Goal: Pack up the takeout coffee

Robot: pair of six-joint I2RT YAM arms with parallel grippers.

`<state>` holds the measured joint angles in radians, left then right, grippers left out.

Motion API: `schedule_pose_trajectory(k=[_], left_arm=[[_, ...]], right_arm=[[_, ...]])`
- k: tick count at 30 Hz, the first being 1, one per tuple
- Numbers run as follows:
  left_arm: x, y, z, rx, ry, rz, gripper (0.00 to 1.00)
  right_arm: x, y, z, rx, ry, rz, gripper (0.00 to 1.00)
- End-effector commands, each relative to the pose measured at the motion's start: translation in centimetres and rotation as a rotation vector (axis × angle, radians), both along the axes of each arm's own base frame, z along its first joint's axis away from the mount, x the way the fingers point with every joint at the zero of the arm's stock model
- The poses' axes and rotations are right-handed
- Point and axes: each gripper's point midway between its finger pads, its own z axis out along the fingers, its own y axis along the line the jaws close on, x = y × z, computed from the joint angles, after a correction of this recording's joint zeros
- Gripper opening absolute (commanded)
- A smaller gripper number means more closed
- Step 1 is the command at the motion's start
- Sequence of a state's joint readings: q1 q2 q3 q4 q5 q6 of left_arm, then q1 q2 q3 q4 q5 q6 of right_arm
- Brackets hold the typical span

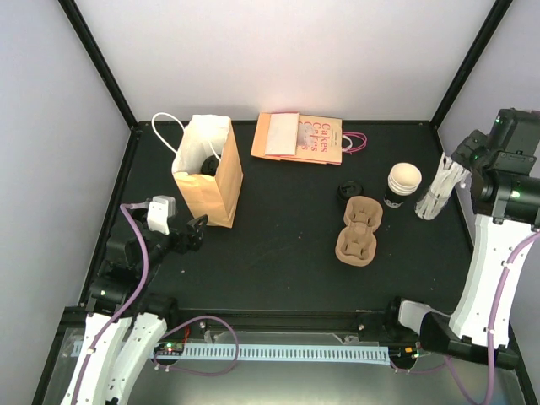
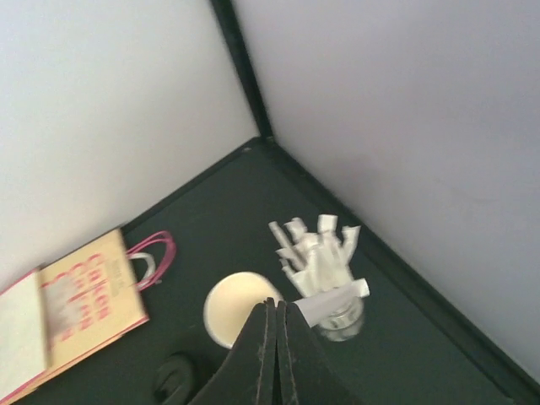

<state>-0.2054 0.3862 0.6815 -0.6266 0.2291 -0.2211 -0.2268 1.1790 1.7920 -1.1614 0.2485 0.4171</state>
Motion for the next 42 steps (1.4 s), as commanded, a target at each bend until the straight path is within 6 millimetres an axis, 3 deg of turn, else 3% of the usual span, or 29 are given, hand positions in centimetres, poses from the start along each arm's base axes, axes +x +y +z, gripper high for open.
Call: schedule_pose_trajectory(k=[1,5,11,17,22,26,33,42], left_arm=[[0.3,-0.1,0.6,-0.007,-0.019,0.004,0.99],[0.3,-0.1,0.6,-0.008,-0.017,0.003,0.99],[0.4,0.0,0.6,-0.007,-0.019,0.006,0.99],[0.4,0.0,0.6,-0.008,-0.019,0.01,0.99],[0.5,0.1,0.5,-0.005,-0.015,0.016,0.99],[0.5,0.2,0.4,-0.005,-0.009,0.02,0.99],[0.6,0.2,0.4,-0.003,-0.006,0.024,0.99],[0.5,0.4,0.4,-0.003,-0.007,0.033,0.99]], right_arm=[[-1.1,3.5,1.6,0.079,-0.049,0.169,0.01],[-2.1,4.9,3.6,0.085,-0.099,0.232,0.01],[-1.7,9.7,5.4,0.192,-0.205,0.484,0.01],[0.0,14.0,4.6,0.345,-0.26,0.701,0.01],[1.4,18.8,4.3,0.389,-0.246,0.869,0.01],[1.9,23.4,6.0,0.411,-0.282,1.031,0.01],[0.5,31.9,9.8,0.432,-0.376,1.373,0.01],[-2.5,39.9,13.2,0.373,-0.462,1.654,0.01]])
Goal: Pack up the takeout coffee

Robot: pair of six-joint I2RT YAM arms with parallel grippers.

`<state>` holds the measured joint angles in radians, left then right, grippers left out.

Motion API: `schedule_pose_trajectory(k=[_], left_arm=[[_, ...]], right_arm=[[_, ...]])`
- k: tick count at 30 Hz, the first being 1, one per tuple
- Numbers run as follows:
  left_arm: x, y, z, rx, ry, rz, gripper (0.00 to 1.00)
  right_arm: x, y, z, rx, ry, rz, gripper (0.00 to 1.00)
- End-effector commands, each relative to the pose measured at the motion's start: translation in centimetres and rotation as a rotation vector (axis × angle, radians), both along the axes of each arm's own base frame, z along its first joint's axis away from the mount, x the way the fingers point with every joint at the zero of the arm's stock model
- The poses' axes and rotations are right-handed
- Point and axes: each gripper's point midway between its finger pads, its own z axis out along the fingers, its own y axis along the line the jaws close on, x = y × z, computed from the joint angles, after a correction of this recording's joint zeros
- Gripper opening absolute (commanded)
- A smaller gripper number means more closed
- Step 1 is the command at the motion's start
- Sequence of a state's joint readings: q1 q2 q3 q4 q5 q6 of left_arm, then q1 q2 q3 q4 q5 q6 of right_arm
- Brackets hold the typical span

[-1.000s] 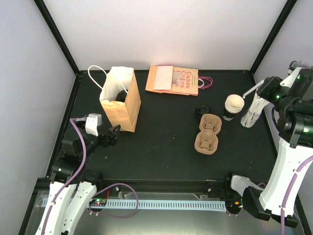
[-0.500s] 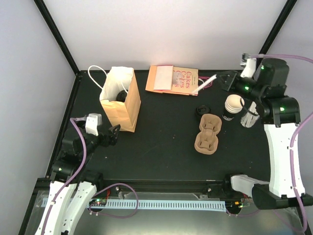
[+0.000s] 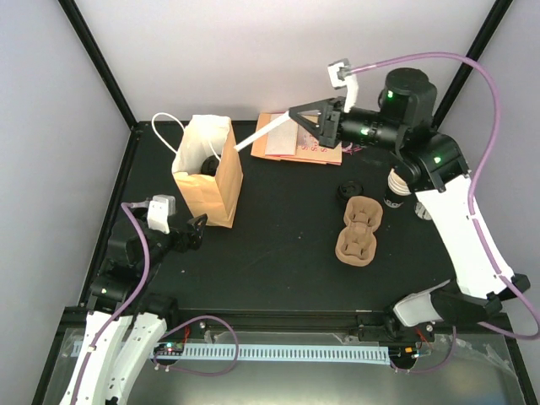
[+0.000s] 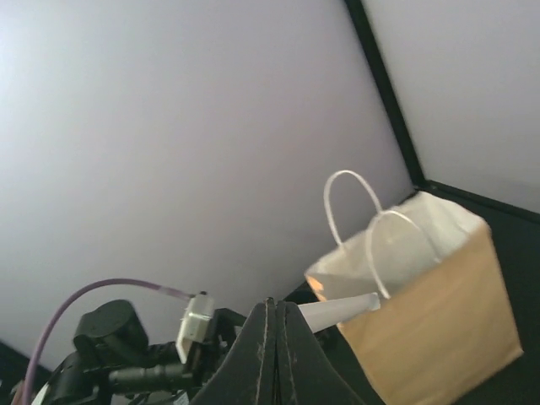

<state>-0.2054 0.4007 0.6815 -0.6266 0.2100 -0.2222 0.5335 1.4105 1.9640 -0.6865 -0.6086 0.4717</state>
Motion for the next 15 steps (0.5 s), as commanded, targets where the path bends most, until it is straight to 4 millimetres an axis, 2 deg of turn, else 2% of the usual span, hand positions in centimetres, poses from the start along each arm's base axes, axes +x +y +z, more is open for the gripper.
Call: schedule_pose_trajectory(k=[1,7,15], left_arm=[[0.2,0.2,0.7,-0.011,-0.022,0.017,0.99],[0.2,0.2,0.6,-0.01,-0.016,0.021,0.99],[0.2,0.3,0.7,-0.011,-0.019,0.026,0.99]], right_arm=[[-2.1,2.8,3.0,0.036,-0.137,0.112,0.01],[-2.2,6.3,3.4,0.045,-0.161,0.18,0.01],[0.2,10.2,1.3,0.0,-0.148,0.147,0.01]])
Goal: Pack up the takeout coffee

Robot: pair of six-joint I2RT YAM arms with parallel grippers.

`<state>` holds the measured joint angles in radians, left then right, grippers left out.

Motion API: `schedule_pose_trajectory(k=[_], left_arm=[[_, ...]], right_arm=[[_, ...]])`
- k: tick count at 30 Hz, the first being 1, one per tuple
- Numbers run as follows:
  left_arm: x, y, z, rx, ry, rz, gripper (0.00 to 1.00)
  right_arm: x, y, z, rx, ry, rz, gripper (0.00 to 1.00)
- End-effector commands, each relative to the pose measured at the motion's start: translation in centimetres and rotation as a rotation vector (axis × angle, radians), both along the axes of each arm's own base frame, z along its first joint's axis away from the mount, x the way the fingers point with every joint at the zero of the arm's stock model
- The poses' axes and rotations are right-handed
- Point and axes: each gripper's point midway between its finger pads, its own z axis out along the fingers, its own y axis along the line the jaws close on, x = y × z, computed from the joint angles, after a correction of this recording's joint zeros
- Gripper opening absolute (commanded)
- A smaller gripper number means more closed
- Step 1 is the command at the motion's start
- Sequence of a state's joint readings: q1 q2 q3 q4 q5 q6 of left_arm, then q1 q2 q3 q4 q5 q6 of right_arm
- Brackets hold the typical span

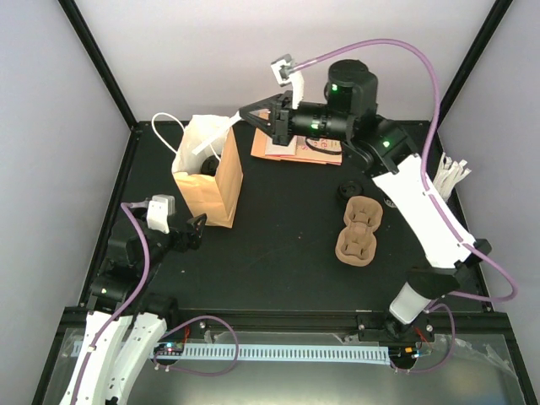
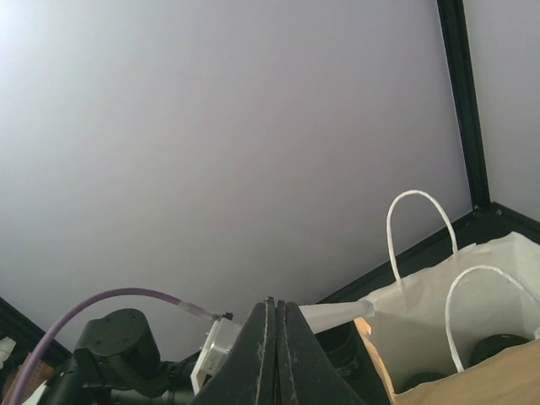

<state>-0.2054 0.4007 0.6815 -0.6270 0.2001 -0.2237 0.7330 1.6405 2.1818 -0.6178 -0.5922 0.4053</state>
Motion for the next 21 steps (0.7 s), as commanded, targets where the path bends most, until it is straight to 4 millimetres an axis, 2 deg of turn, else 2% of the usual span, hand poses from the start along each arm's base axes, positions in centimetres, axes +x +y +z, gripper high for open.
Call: schedule_pose_trajectory(k=[1,9,14,15,17,19,21], left_arm=[[0.2,0.2,0.7,-0.013,-0.02,0.017,0.99],[0.2,0.1,0.7,-0.013,-0.02,0.016,0.99],[0.2,0.2,0.7,-0.014,-0.019,0.019,0.99],[0.2,0.2,0.7,-0.013,-0.021,0.02,0.99],[0.1,0.2,0.7,-0.013,-0.02,0.022,0.99],[0.1,0.2,0.7,-0.013,-0.021,0.022,0.99],[0.2,0.2,0.7,-0.013,-0.019,0.022,0.99]], right_arm=[[1.4,1.6,-0.3,-0.014,-0.041,-0.057,0.01],[4.7,4.3,-4.5,-0.153,-0.062,-0.192,0.01],[5.4,5.9,-6.3,-0.201,-0.091,-0.203,0.01],[5.4,6.2,-6.3,-0.203,-0.096,-0.198,0.04],[5.3,6.7,-6.3,-0.202,-0.105,-0.186,0.24],[5.2,6.9,-6.1,-0.197,-0.115,-0.182,0.52],[5.3,6.8,-6.0,-0.197,-0.12,-0.193,0.72]])
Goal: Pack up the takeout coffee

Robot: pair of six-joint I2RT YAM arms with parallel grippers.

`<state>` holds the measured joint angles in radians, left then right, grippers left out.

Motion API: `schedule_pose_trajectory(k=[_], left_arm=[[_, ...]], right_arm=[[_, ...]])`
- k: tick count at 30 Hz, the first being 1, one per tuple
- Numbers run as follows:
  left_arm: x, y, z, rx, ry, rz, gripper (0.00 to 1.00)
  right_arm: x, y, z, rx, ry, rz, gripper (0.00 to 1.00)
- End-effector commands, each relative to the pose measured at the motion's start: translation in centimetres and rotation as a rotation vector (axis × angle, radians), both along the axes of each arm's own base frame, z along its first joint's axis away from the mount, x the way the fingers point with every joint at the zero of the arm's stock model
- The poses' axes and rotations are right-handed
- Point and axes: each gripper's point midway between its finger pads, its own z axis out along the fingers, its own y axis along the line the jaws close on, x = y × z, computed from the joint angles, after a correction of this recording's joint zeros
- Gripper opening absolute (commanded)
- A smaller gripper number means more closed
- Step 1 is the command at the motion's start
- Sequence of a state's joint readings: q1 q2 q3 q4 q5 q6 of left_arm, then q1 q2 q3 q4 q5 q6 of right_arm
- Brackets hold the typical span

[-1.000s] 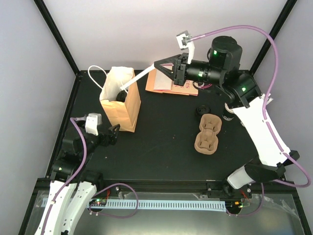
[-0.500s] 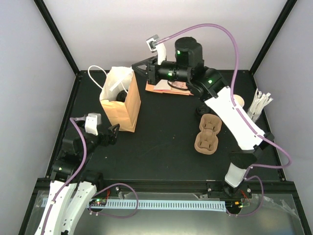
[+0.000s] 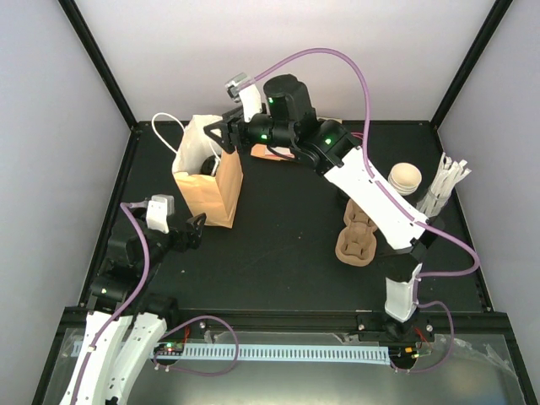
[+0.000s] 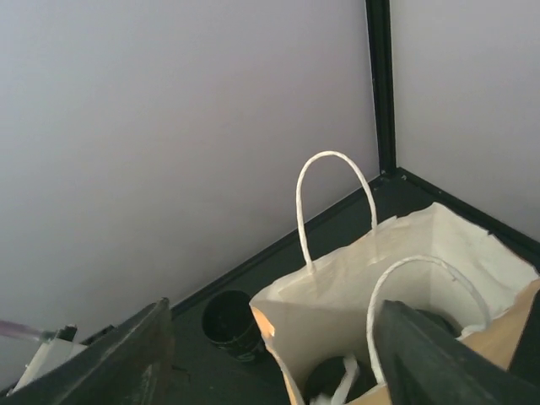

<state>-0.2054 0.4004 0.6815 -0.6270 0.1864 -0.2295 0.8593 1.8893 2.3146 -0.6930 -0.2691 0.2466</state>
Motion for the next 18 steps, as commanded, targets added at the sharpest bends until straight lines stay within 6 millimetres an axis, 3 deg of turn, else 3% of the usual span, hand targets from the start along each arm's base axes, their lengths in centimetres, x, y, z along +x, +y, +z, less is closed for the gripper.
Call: schedule_pose_trajectory(k=[1,9,18], left_arm=[[0.1,0.0,0.7,-0.012,-0.019,0.007,0.99],[0.1,0.0,0.7,-0.012,-0.018,0.006,0.99],[0.2,-0.1,0.5,-0.011,-0.012,0.004,0.99]], right_arm=[[-0.1,-0.6,2.2,0.019,-0.073,-0.027,0.77],[-1.0,-4.1,2.1,-0.057,-0.115,-0.103,0.84],[-1.3,-10.0,-1.3,-0.204,-0.101,-0.286,0.93]])
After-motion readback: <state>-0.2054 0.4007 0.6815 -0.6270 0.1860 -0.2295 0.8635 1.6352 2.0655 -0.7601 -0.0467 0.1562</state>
